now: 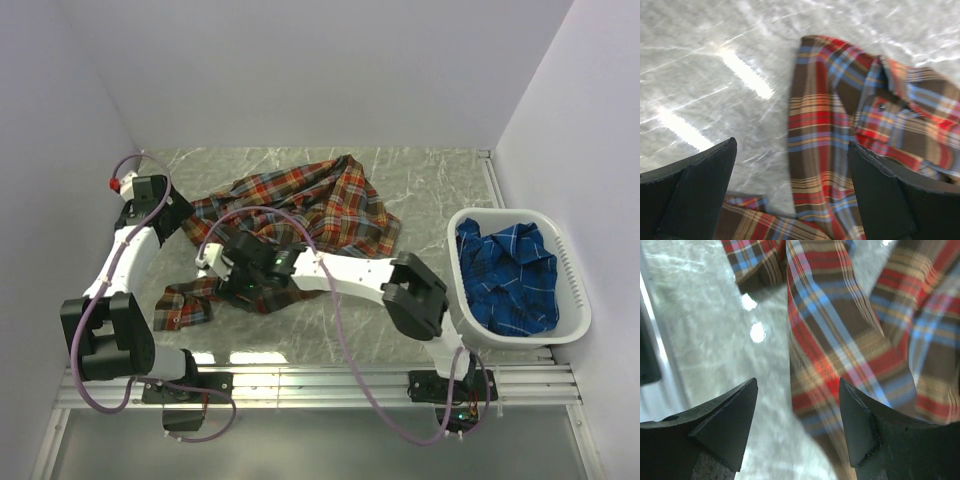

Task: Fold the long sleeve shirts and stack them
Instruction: Flatten the shirt out

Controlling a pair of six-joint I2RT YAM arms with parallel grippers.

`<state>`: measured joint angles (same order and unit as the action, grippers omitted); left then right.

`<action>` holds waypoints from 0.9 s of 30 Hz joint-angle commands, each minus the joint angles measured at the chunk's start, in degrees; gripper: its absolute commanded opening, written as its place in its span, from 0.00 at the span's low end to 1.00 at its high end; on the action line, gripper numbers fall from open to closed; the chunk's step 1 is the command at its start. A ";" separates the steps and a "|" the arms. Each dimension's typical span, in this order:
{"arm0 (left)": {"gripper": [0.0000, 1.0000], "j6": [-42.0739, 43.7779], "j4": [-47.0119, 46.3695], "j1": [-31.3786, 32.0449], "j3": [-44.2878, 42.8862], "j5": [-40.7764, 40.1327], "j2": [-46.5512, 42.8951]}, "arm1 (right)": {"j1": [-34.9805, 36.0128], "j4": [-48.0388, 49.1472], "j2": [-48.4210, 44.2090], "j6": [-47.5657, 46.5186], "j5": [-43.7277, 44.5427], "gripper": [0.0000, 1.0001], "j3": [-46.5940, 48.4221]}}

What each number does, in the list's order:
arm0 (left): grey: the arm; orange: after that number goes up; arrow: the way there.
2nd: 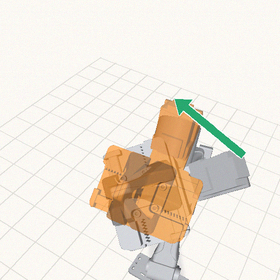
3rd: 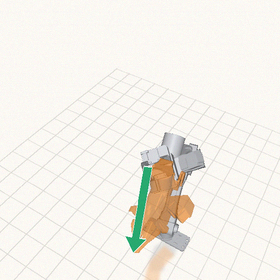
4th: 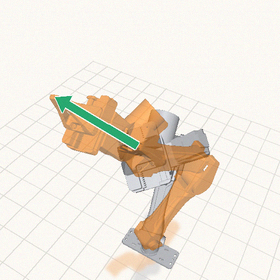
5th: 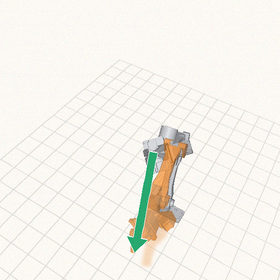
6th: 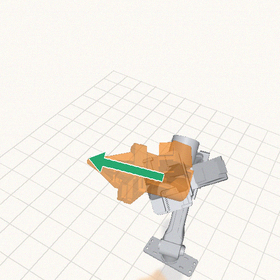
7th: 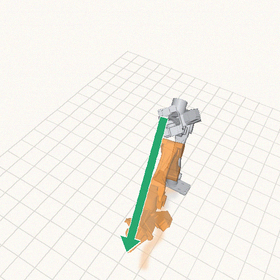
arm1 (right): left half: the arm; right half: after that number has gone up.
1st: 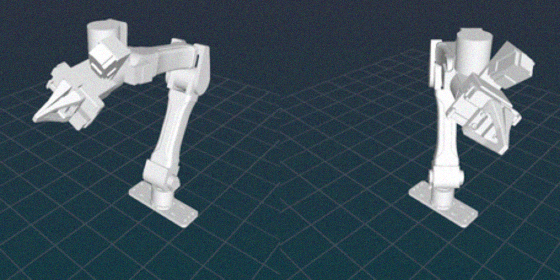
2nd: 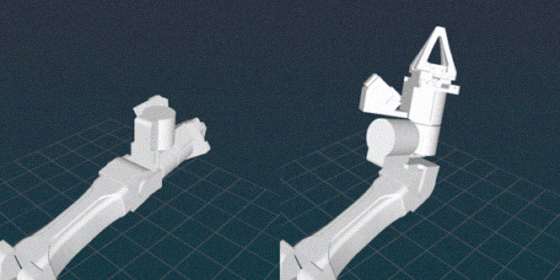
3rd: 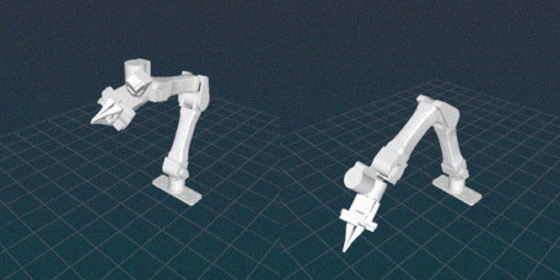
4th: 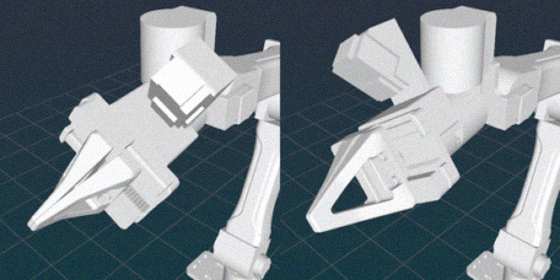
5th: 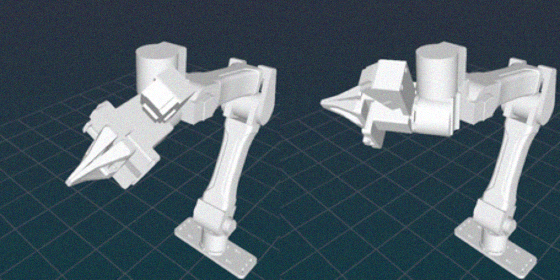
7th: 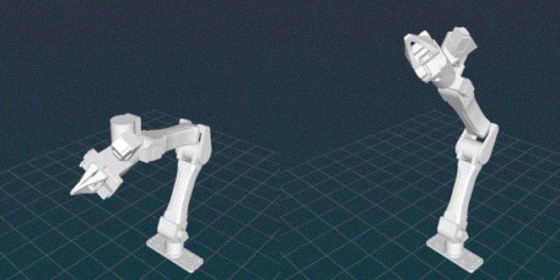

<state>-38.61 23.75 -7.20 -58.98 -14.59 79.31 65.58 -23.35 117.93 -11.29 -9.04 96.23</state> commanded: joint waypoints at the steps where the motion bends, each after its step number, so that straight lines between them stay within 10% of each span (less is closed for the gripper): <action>1: 0.99 2.66 -0.90 -0.09 0.80 -2.46 -2.14 | 1.03 0.15 3.78 -3.30 3.66 0.73 5.02; 9: 0.98 3.28 -0.81 -0.09 -0.43 -1.41 -2.23 | 2.71 3.75 10.91 -3.21 8.60 0.65 8.45; 18: 0.98 3.45 -0.81 -0.09 -0.61 -1.14 -3.10 | 3.85 2.61 9.35 -3.30 8.95 0.00 7.32; 27: 0.98 3.37 -1.16 -0.18 -0.26 -0.44 -3.37 | 3.76 1.91 -8.21 -3.21 10.62 0.00 -3.49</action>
<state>-36.07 24.25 -7.20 -58.30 -14.94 77.91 69.23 -22.13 120.01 -14.44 0.32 94.74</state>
